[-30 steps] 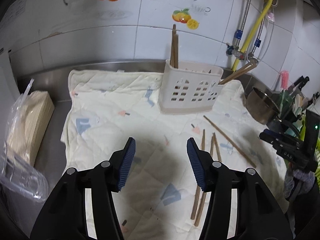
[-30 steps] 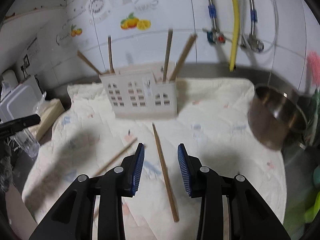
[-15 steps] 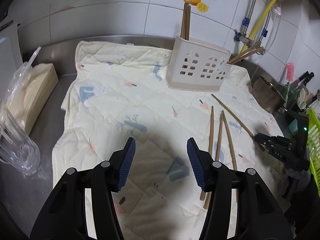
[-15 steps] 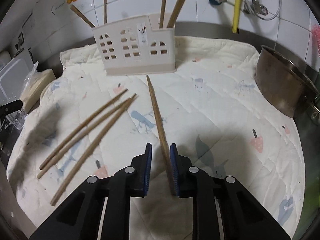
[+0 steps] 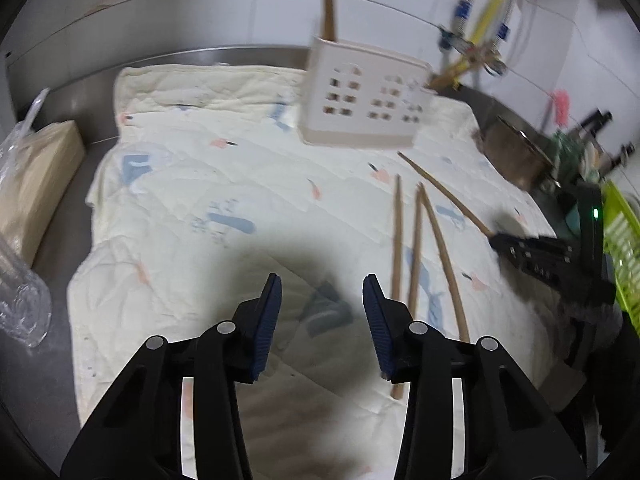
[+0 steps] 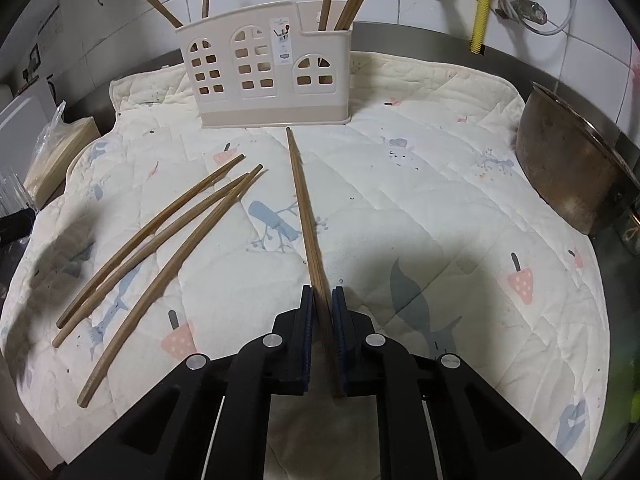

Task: Organize utensils
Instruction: 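Close the left gripper on a chopstick while the right gripper grasps another chopstick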

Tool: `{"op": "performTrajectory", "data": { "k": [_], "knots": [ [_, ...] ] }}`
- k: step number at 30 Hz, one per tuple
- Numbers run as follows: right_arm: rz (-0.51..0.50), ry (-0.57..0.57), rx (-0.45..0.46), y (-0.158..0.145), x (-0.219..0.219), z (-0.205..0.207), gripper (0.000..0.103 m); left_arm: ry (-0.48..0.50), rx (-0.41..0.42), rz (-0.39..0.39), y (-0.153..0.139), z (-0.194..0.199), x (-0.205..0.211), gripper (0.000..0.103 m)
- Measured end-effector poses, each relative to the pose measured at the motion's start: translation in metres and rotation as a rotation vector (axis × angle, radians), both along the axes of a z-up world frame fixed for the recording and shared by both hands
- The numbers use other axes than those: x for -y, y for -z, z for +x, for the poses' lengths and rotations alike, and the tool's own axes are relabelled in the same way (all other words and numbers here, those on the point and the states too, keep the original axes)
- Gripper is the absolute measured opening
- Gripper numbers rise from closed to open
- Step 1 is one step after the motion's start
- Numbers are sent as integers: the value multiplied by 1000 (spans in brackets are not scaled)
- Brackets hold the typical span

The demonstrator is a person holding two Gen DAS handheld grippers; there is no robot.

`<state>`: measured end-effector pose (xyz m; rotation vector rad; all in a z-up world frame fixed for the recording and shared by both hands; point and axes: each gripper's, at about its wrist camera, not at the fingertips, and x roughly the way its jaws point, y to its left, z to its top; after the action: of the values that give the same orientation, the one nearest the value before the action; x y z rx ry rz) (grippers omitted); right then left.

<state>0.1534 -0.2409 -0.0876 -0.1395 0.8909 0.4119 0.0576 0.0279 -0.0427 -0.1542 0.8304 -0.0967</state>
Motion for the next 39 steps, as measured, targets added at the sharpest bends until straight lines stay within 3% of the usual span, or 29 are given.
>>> {"op": "performTrajectory", "data": {
  "k": [4, 9, 17, 33, 39],
  "knots": [
    [17, 2, 7, -2, 1, -4, 8, 75, -22, -2, 11, 4, 20, 33],
    [45, 9, 21, -9, 2, -12, 7, 132, -56, -2, 25, 9, 40, 29],
    [92, 11, 57, -24, 5, -24, 7, 150, -83, -4, 37, 18, 51, 15],
    [120, 3, 90, -36, 4, -33, 7, 139, -119, -5, 49, 26, 54, 13],
    [128, 2, 117, -48, 4, -37, 7, 123, -109, -5, 43, 26, 52, 7]
  ]
}}
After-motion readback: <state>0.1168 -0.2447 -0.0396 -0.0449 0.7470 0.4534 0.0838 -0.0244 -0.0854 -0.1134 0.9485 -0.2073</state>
